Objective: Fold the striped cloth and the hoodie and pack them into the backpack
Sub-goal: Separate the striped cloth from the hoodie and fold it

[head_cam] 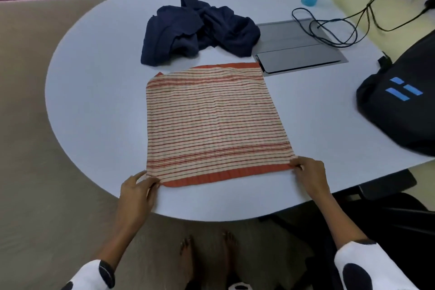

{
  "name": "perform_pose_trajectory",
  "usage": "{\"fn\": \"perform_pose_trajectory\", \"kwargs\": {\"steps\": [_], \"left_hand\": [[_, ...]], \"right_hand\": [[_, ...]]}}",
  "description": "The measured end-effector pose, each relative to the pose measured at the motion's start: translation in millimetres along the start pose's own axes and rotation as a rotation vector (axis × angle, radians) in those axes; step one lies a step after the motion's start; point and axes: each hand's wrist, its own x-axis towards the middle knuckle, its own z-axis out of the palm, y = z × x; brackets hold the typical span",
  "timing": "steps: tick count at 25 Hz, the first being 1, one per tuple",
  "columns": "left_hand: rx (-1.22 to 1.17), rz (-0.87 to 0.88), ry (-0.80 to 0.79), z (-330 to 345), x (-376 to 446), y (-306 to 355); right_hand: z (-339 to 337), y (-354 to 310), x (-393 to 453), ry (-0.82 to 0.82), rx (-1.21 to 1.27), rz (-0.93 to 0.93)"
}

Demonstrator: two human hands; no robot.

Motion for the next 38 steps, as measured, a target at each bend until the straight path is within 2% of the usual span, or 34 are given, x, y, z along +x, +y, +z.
{"fn": "perform_pose_trajectory", "kwargs": {"steps": [2, 4, 5, 7, 10, 12, 13, 15, 18, 22, 24, 27, 30, 33, 36, 38], "left_hand": [[0.116, -0.004, 0.016, 1.9, -1.2, 4.4], [0.141, 0.010, 0.045, 5.3, 8.8, 14.9], [0.115, 0.029, 0.067, 9.8, 19.5, 22.3], [0.028, 0.007, 0.043, 24.6, 43.0, 37.8], [-0.031, 0.008, -0.017, 56.8, 67.3, 52.3], [0.030, 0.057, -0.053, 75.6, 67.6, 46.9], [0.075, 0.049, -0.068, 81.1, 64.7, 41.5], [0.127, -0.034, -0.080, 84.8, 60.4, 31.9], [0.130, -0.131, -0.082, 84.1, 59.7, 32.0], [0.112, -0.160, -0.076, 80.5, 57.6, 38.2], [0.114, -0.153, -0.085, 80.4, 54.5, 37.2], [0.139, -0.162, -0.071, 78.9, 52.5, 41.5], [0.125, -0.258, 0.008, 74.0, 63.3, 52.4], [0.099, -0.256, 0.035, 71.7, 102.5, 56.0], [0.106, -0.115, -0.015, 80.3, 147.8, 51.9], [0.117, -0.037, -0.057, 88.1, 173.3, 47.9]], "right_hand": [[7.0, -7.6, 2.1, 0.098, -0.125, 0.036], [23.7, -23.2, 8.7, 0.188, -0.204, -0.050], [36.1, -34.6, 12.8, 0.180, -0.193, -0.105], [66.4, -66.5, 16.5, 0.036, -0.141, -0.195], [121.8, -113.9, 10.5, -0.211, -0.161, -0.460], [152.6, -126.8, 2.5, -0.271, -0.275, -0.600], [162.2, -126.2, 1.5, -0.239, -0.341, -0.638], [164.4, -117.4, 5.2, -0.173, -0.438, -0.644], [146.0, -82.7, 25.3, -0.103, -0.444, -0.544], [99.7, -22.4, 55.5, -0.046, -0.491, -0.314], [79.9, -1.5, 66.8, -0.054, -0.490, -0.256], [69.6, 5.5, 73.5, -0.048, -0.475, -0.268], [74.7, -9.2, 76.3, -0.043, -0.356, -0.245], [90.6, -43.6, 91.7, -0.129, -0.276, -0.377], [116.3, -91.9, 110.8, -0.248, -0.259, -0.567], [136.2, -120.5, 122.6, -0.271, -0.276, -0.679]]}}
